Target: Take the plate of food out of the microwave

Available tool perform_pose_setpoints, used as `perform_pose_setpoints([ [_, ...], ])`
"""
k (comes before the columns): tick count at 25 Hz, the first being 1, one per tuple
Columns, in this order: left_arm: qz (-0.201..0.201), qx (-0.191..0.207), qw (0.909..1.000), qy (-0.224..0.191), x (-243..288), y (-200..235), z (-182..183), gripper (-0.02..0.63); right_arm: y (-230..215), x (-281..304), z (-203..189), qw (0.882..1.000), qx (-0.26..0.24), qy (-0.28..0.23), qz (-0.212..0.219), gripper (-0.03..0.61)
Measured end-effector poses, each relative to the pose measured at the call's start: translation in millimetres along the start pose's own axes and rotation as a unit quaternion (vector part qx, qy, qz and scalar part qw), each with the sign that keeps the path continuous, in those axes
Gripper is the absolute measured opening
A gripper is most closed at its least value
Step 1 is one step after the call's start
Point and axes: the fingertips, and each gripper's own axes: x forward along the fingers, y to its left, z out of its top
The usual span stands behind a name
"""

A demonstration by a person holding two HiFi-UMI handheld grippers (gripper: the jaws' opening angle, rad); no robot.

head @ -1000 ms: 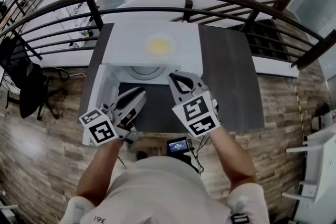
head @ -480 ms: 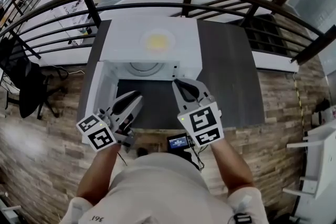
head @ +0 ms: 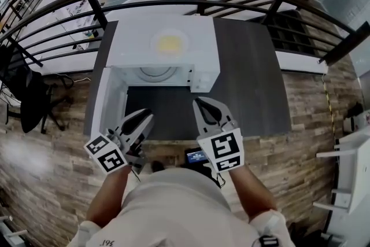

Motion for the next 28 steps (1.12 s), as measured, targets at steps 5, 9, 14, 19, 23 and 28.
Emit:
perform_pose_setpoints([
  [5, 0.011, 0.014, 0.9998, 0.008, -3.8, 1.6, -9.2, 0.089, 4.9, -8.5, -19.1, 1.000, 0.016, 0.010, -0.012, 0.002],
  [9, 0.013, 0.015, 0.9997, 0.014, -7.2, 0.2, -22.3, 0.089, 11.7, -17.3, -34.1, 0.999, 0.039, 0.015, -0.017, 0.002],
  [14, -0.004, 0.021, 0.9991, 0.036, -11.7, -4.2, -38.5, 0.087, 17.4, -26.1, -55.1, 0.995, 0.084, 0.032, -0.032, 0.002],
  [19, -0.026, 0.043, 0.9978, 0.042, -14.2, -8.8, -53.7, 0.035, 15.8, -34.2, -75.5, 0.992, 0.108, 0.034, -0.055, 0.000],
  [23, -0.034, 0.042, 0.9973, 0.050, -13.9, -15.4, -66.3, 0.006, 13.2, -47.2, -93.0, 0.989, 0.122, 0.044, -0.069, 0.000],
  [28, -0.041, 0.028, 0.9973, 0.055, -14.4, -11.2, -68.5, 0.006, 16.2, -43.6, -93.1, 0.989, 0.117, 0.049, -0.072, 0.000],
])
